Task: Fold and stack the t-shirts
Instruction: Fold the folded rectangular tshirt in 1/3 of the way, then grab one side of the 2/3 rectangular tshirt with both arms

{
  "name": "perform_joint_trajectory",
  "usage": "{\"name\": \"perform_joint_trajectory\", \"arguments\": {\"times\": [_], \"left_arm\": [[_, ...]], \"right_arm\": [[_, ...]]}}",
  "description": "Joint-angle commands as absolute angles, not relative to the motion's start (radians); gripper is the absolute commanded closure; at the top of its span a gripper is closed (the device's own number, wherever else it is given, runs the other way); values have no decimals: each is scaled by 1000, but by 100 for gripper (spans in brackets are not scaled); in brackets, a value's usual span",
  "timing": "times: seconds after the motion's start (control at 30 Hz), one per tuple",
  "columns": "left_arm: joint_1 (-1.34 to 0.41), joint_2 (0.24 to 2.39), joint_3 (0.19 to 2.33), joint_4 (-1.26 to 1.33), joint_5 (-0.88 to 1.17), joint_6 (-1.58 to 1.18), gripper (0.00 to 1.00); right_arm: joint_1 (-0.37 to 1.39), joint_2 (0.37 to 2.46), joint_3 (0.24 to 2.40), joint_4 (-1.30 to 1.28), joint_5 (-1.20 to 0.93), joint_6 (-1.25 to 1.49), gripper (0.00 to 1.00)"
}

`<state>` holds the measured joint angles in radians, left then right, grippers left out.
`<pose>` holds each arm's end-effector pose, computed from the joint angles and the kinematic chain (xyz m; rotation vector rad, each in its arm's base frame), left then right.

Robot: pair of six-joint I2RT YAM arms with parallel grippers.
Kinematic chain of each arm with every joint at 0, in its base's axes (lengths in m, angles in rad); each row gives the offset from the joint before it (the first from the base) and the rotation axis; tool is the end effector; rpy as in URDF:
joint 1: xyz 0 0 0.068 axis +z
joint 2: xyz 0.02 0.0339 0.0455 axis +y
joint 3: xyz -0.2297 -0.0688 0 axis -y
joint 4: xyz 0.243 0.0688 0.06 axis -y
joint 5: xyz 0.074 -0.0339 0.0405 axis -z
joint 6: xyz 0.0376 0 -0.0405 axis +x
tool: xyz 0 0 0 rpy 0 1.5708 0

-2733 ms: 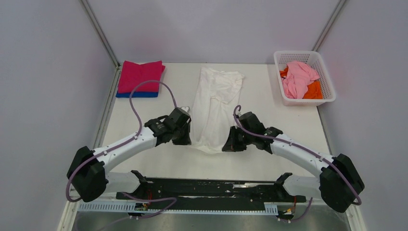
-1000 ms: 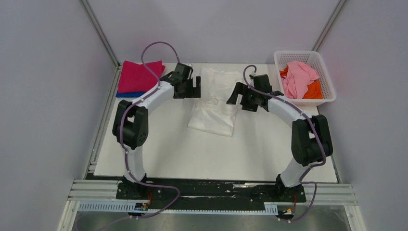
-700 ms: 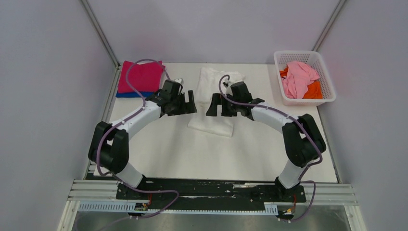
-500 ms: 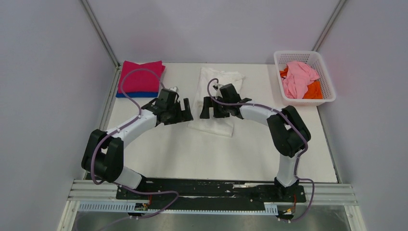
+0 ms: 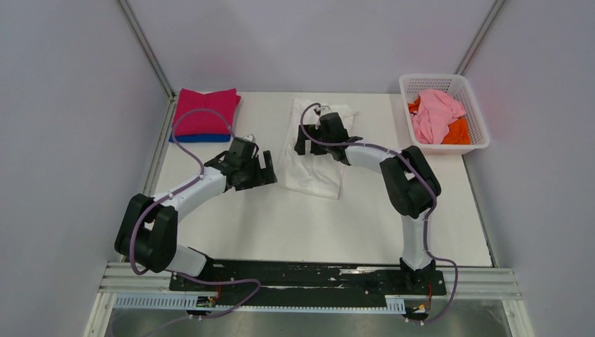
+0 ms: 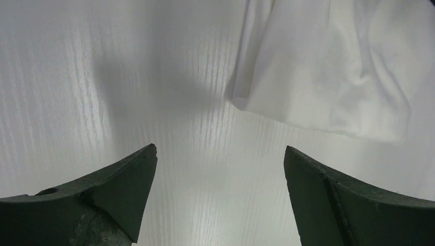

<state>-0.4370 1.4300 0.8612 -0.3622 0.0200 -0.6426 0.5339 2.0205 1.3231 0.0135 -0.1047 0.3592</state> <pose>0.2637 -0.1240 0.1711 -0.2547 2.5521 -0.4587 0.3690 0.2227 0.1399 -0.2598 2.3048 0.5852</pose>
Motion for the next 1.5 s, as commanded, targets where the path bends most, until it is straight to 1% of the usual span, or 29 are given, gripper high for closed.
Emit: {"name": "perform_joint_trajectory", "arguments": {"times": [0.0,0.1,0.2,0.27,0.37,0.43,0.57,0.7,0.8,0.83,0.87,0.9,0.93,0.97,1.0,1.03,1.07,1.1,1.13,1.17,1.2,1.37,1.4,1.47], "left_arm": [[-439,1428,853,-331,5,-657,0],[-439,1441,858,-319,10,-660,0],[-439,1471,865,-302,28,-667,0],[-439,1494,874,-292,39,-673,0],[-439,1529,889,-269,51,-679,2],[-439,1558,901,-253,53,-681,5],[-439,1638,929,-235,93,-677,15],[-440,1685,927,-208,127,-680,23],[-441,1709,924,-193,156,-680,29],[-442,1719,923,-182,170,-678,34],[-447,1724,923,-176,178,-678,36],[-450,1736,923,-168,185,-679,42],[-457,1742,926,-166,189,-679,45],[-462,1754,929,-165,197,-680,51],[-470,1761,932,-166,199,-680,55],[-474,1772,934,-173,195,-680,64],[-480,1777,938,-179,191,-680,69],[-481,1786,939,-195,176,-680,80],[-482,1789,940,-203,166,-680,85],[-482,1794,940,-217,145,-685,97],[-483,1794,940,-225,137,-687,100],[-483,1780,914,-246,121,-695,100],[-482,1772,906,-243,123,-697,100],[-484,1765,886,-228,128,-701,100]], "right_arm": [[484,2093,1410,117,-58,317,0],[461,2125,1456,117,-74,308,0],[456,2113,1485,104,-71,295,0],[455,2079,1486,88,-74,287,0],[457,1970,1446,71,-50,289,0],[456,1877,1384,71,-10,306,0],[456,1678,1212,39,86,383,0],[449,1496,993,-19,116,488,0],[431,1384,879,-69,106,560,0],[424,1367,855,-87,99,582,0],[420,1341,832,-105,97,612,0],[418,1324,808,-111,89,645,0],[417,1312,787,-112,68,663,0],[417,1304,769,-113,37,675,0],[417,1299,756,-116,3,683,1],[417,1298,744,-121,-33,688,2],[417,1300,736,-129,-62,693,2],[416,1305,728,-142,-87,697,3],[416,1310,721,-148,-131,702,5],[416,1318,712,-152,-166,705,7],[416,1328,701,-154,-193,711,9],[416,1386,659,-140,-249,749,25],[417,1398,649,-123,-253,755,30],[417,1423,627,-68,-255,768,37]]}}
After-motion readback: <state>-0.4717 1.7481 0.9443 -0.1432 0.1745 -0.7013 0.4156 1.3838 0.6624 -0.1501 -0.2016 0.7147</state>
